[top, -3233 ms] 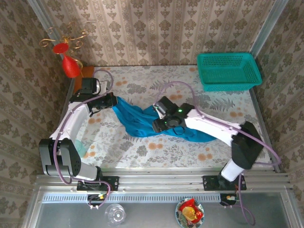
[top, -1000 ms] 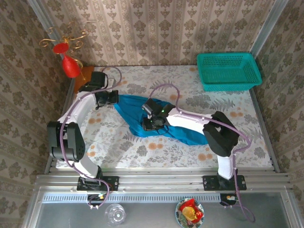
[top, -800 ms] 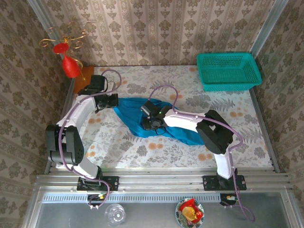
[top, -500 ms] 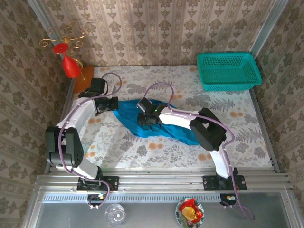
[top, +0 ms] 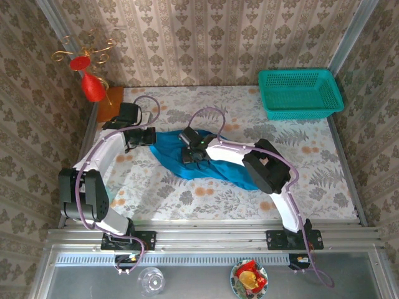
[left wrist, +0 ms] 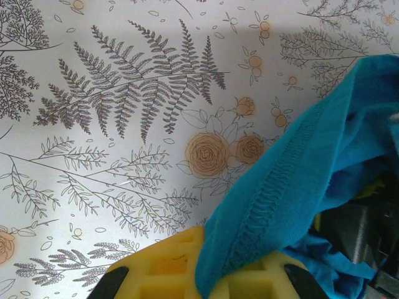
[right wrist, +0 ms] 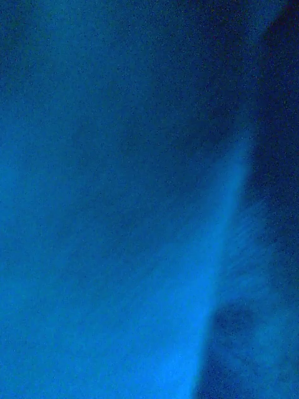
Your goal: Fold the inside-out t-shirt
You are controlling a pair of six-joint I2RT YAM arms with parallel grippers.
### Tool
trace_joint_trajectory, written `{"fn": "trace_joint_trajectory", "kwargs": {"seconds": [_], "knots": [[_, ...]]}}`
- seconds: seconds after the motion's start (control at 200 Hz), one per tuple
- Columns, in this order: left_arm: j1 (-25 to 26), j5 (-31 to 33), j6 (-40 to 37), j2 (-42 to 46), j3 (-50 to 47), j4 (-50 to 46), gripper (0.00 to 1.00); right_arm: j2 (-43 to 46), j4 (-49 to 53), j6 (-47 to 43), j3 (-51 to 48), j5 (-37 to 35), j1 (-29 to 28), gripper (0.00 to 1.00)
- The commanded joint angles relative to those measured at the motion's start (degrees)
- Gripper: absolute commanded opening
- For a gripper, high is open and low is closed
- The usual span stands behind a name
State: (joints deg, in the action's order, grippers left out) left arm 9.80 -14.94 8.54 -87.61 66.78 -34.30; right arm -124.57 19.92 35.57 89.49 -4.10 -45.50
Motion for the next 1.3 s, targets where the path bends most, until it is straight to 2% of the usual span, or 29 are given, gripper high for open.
{"fn": "trace_joint_trajectory", "kwargs": {"seconds": [0.0, 0.175, 0.365, 0.575, 0.755, 0.945, 1.03, 1.145, 1.28, 1.295], "knots": [[-0.59, 0.17, 0.84, 1.52, -0.77, -0.32, 0.00, 9.86, 4.58, -1.15, -4.65, -0.16, 0.42, 0.00], [-3.80, -4.91, 4.60, 1.64, -2.64, 3.92, 0.00, 23.86, 10.38, -3.11, -9.97, 3.31, 2.42, 0.00], [-6.80, -7.50, 7.59, 2.28, -4.42, 7.59, 0.00, 38.06, 16.66, -4.41, -12.98, 4.94, 5.85, 0.00], [-9.18, -8.52, 8.43, 2.74, -5.26, 8.82, 0.00, 50.55, 21.45, -4.78, -12.76, 6.12, 13.08, 0.00], [-9.41, -8.44, 8.60, 2.82, -6.06, 8.95, 0.00, 56.95, 26.57, -6.90, -9.58, 3.69, 18.05, 0.00], [-9.36, -9.52, 9.12, 3.22, -6.41, 9.34, 0.00, 61.33, 33.43, -10.28, -8.03, -4.72, 22.33, 0.00], [-9.28, -10.54, 9.38, 3.58, -6.83, 9.43, 0.00, 62.10, 35.49, -9.60, -12.86, -7.44, 23.58, 0.00], [-9.01, -10.75, 9.70, 5.03, -9.06, 9.60, 0.00, 63.66, 36.83, -4.82, -24.77, -7.97, 27.54, 0.00], [-8.77, -10.46, 10.19, 6.55, -12.37, 9.86, 0.05, 65.33, 35.98, -1.20, -35.14, -10.43, 29.58, 0.00], [-8.69, -10.52, 10.24, 6.64, -12.76, 9.95, 0.06, 65.33, 35.67, -1.01, -35.86, -9.99, 29.56, 0.04]]}}
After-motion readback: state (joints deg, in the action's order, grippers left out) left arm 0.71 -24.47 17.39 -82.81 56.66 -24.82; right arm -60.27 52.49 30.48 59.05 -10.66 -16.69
